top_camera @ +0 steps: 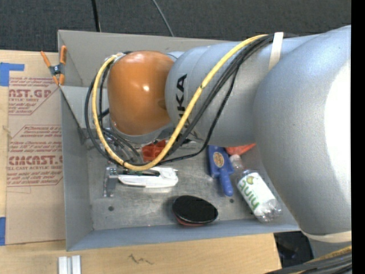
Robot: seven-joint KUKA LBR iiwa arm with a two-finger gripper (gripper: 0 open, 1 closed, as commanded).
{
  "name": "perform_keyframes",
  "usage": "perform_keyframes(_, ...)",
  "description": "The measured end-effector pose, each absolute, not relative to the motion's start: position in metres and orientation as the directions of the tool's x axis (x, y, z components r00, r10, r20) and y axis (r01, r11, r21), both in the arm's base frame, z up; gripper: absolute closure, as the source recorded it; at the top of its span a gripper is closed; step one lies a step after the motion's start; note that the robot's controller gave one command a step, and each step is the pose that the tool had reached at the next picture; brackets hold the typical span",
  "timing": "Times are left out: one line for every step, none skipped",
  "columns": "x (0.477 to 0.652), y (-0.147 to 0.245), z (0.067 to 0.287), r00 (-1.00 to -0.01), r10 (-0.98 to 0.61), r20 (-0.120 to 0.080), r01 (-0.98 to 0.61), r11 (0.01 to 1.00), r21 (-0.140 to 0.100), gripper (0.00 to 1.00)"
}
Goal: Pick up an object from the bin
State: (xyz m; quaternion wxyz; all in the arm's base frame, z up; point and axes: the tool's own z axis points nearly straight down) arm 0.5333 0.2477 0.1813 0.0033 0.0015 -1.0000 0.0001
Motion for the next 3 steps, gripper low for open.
perform_keyframes(0.536, 0.247, 0.185, -1.000, -0.001, 0.000, -0.001, 1.000, 0.002, 0.00)
perform_keyframes(0.526, 0.242, 0.162, -0.997, 0.072, -0.008, 0.072, 0.997, 0.005, 0.00)
perform_keyframes(0.527, 0.195, 0.153, -1.000, 0.024, 0.002, 0.024, 1.000, 0.000, 0.00)
